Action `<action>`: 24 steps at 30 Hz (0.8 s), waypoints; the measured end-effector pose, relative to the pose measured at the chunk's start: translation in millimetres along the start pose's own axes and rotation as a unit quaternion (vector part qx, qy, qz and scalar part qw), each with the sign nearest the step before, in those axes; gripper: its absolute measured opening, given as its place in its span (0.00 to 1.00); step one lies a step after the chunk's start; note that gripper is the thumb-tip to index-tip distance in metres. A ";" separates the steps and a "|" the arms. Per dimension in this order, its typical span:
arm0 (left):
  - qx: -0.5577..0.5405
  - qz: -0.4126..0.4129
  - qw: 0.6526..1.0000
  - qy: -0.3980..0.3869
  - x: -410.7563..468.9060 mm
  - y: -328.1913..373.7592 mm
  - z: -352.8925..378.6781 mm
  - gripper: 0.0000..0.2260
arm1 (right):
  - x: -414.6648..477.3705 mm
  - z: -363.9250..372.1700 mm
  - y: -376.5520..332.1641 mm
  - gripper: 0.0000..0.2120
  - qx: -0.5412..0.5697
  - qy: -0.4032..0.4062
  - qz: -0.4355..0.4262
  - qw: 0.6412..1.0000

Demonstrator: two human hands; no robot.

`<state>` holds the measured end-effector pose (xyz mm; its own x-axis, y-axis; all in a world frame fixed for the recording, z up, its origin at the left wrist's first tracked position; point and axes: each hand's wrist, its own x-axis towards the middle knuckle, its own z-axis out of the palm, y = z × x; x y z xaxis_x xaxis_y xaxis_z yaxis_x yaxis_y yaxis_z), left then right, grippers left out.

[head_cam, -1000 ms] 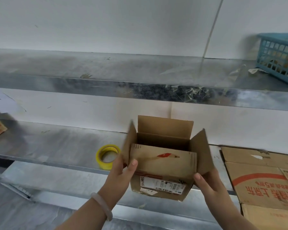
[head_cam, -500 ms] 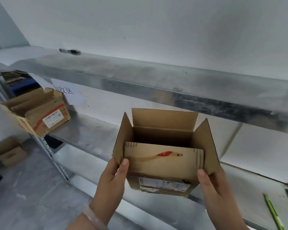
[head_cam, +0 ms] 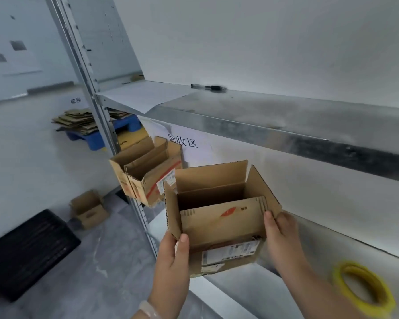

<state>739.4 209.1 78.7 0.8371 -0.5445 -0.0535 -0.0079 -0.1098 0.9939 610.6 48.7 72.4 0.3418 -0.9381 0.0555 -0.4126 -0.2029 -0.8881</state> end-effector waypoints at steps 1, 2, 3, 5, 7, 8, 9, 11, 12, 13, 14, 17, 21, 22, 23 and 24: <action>-0.005 0.000 1.000 0.003 9.9 2.5 -1.7 0.06 | 11.1 14.0 -7.5 0.18 -0.008 0.001 -0.001 1.000; -0.011 -0.001 1.000 0.009 20.5 4.1 -2.9 0.07 | 22.7 27.0 -14.2 0.20 -0.015 -0.001 0.003 1.000; -0.017 0.002 1.000 0.013 32.8 3.8 -4.1 0.08 | 36.0 40.3 -19.7 0.21 -0.022 -0.010 0.011 1.000; -0.028 0.008 1.000 0.009 61.3 -0.3 -6.5 0.13 | 64.3 63.9 -31.7 0.22 -0.029 -0.033 0.026 0.999; -0.024 0.008 1.000 -0.009 89.9 -4.7 -10.2 0.19 | 96.5 87.5 -39.2 0.26 -0.012 -0.051 0.023 0.998; -0.012 0.001 1.000 -0.010 102.6 -7.7 -11.4 0.21 | 111.5 98.5 -40.5 0.31 -0.006 -0.058 0.026 0.998; 0.006 -0.002 1.000 -0.005 113.9 -10.0 -12.6 0.21 | 124.7 109.0 -39.9 0.34 -0.006 -0.065 0.034 0.997; 0.057 0.008 0.998 0.006 133.0 -16.5 -17.0 0.24 | 145.0 126.9 -39.2 0.29 -0.003 -0.091 0.044 0.995; 0.080 0.018 0.997 0.000 140.6 -20.0 -20.7 0.25 | 153.2 134.9 -39.0 0.24 0.008 -0.104 0.044 0.994; 0.102 0.034 0.994 -0.016 147.6 -23.4 -25.2 0.24 | 159.1 141.1 -41.7 0.20 0.023 -0.113 0.037 0.993; 0.127 0.050 0.990 -0.036 154.2 -27.1 -30.9 0.24 | 164.2 145.9 -42.8 0.19 0.040 -0.114 0.027 0.992; 0.182 0.108 0.975 -0.069 173.0 -31.6 -52.9 0.30 | 163.5 153.7 -45.8 0.33 0.060 -0.042 0.059 0.996; 0.258 0.214 0.941 -0.043 202.0 -24.9 -80.8 0.39 | 140.3 165.2 -32.6 0.29 0.117 0.001 0.127 0.985; 0.271 0.232 0.933 -0.048 209.7 -22.5 -85.4 0.41 | 136.8 171.9 -29.4 0.29 0.150 -0.016 0.148 0.977; 0.278 0.244 0.927 -0.059 216.7 -19.8 -88.8 0.41 | 134.2 179.6 -25.7 0.28 0.176 -0.031 0.169 0.969; 0.279 0.254 0.923 -0.072 223.4 -17.8 -91.8 0.41 | 131.9 187.8 -24.9 0.26 0.203 -0.038 0.180 0.962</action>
<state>976.8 165.7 57.8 0.5662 -0.7444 0.3539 -0.6940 -0.1989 0.6920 824.5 -17.2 16.1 0.3061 -0.9007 -0.3084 -0.1565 0.2719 -0.9495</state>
